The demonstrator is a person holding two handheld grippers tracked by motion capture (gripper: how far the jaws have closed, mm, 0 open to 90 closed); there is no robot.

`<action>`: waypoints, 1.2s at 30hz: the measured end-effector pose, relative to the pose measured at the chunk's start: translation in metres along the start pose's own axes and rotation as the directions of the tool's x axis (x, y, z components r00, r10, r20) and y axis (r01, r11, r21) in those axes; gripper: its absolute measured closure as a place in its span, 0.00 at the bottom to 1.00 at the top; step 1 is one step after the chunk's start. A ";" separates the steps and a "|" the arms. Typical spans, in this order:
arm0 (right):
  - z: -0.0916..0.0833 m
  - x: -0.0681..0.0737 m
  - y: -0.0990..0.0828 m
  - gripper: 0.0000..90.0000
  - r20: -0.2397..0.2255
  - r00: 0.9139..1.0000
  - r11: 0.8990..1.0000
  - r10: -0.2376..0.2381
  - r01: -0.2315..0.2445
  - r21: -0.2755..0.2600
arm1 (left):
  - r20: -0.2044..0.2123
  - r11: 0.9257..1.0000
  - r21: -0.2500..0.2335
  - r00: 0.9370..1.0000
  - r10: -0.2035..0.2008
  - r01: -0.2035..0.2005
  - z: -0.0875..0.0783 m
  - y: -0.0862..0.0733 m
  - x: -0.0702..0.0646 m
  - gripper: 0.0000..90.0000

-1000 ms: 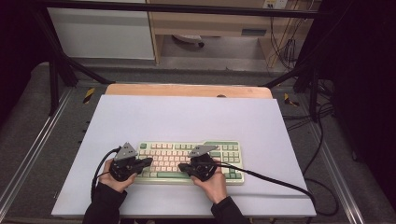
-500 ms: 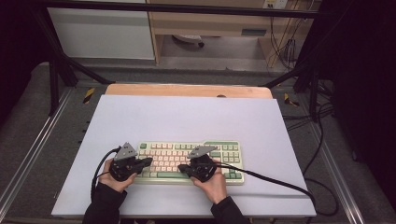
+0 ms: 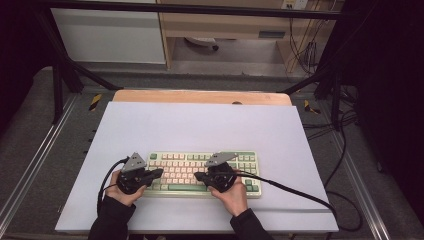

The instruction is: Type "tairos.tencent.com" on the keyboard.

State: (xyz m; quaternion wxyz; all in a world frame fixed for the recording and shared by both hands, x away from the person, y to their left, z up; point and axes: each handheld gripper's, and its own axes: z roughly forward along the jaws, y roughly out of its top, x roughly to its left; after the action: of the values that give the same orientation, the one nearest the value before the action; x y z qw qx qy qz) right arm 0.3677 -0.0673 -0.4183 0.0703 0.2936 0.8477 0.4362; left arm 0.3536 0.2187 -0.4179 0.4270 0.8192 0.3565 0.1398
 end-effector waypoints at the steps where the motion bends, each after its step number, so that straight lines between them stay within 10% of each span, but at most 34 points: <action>1: -0.001 0.000 0.001 1.00 0.002 1.000 1.000 0.000 0.000 -0.004 | 0.000 1.000 0.000 1.000 0.000 0.000 0.000 0.000 0.000 1.00; 36: -0.045 -0.032 -0.026 0.99 0.051 0.997 0.998 0.057 -0.055 -0.043 | 0.016 0.999 0.022 0.999 0.045 -0.045 0.031 0.023 -0.027 1.00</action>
State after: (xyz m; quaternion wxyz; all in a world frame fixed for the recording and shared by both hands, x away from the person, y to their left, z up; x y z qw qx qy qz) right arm 0.3662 -0.1282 -0.4156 0.0865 0.3270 0.8278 0.4477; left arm 0.3622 0.1725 -0.4162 0.4175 0.8327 0.3361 0.1389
